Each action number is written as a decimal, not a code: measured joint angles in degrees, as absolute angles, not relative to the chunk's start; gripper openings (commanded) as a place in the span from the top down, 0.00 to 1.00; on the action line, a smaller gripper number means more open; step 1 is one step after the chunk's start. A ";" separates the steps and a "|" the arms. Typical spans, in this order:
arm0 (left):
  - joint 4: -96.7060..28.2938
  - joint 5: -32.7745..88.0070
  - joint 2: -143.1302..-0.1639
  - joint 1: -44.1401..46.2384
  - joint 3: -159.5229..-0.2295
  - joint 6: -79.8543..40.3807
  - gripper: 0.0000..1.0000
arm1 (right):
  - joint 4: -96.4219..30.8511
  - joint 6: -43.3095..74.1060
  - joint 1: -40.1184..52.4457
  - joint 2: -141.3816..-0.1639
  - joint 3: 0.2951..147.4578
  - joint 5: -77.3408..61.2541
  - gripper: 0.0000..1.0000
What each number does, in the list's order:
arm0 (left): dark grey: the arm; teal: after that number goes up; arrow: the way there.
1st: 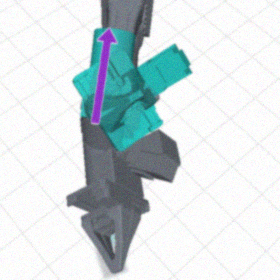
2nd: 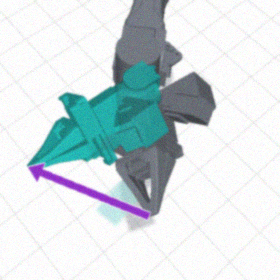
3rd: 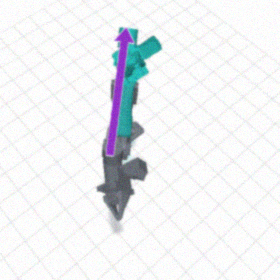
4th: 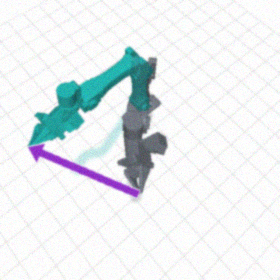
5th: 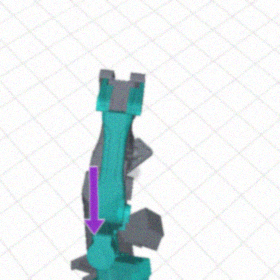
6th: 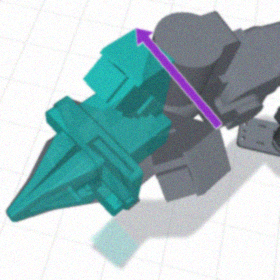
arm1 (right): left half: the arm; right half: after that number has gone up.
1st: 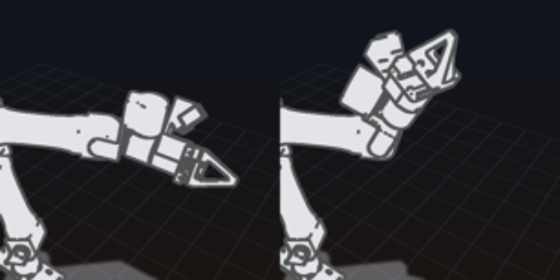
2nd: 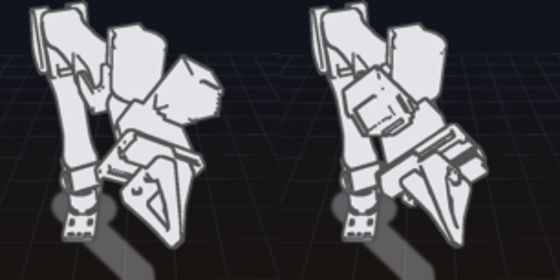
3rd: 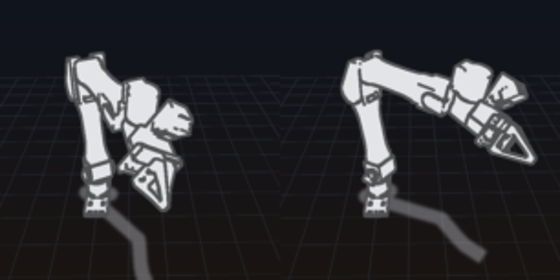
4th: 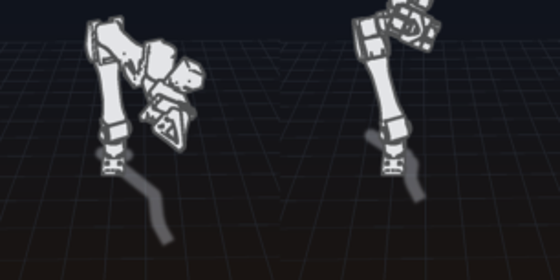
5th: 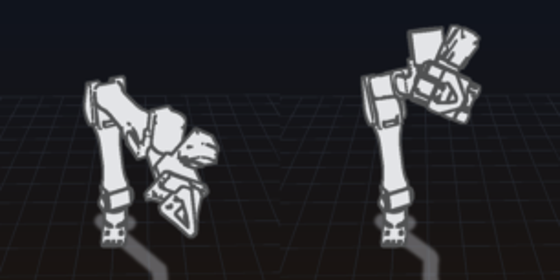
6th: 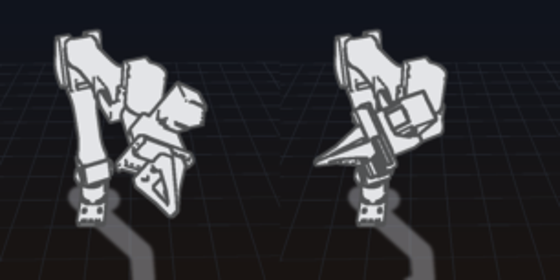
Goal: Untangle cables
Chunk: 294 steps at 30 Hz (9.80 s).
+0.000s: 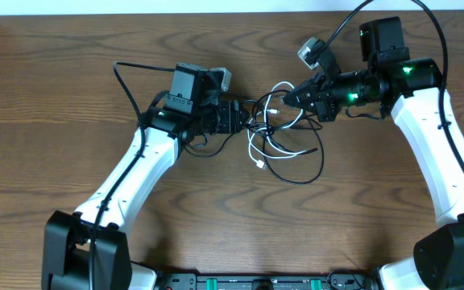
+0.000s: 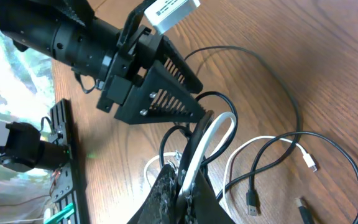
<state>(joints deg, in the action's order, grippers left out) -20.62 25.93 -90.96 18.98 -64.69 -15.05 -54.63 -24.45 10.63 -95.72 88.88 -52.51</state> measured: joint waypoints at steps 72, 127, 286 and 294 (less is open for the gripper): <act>-27.20 28.60 -78.02 3.64 -69.19 -15.64 0.92 | -47.18 4.80 20.38 -95.96 87.99 -24.23 0.33; -20.88 22.09 -91.42 16.01 -69.19 -30.26 0.91 | -34.61 2.22 10.28 -104.68 87.85 -71.92 0.99; -28.25 9.08 -95.57 21.10 -69.10 -25.12 0.93 | -50.06 -5.98 0.12 -92.01 88.44 -43.62 0.24; -28.23 25.45 -95.53 19.40 -69.10 -14.81 0.93 | -50.41 -17.10 9.41 -93.08 88.44 -39.51 0.38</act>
<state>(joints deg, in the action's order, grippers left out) -28.23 25.45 -95.53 19.40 -69.10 -14.81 -50.41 -17.10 9.41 -93.08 88.44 -39.51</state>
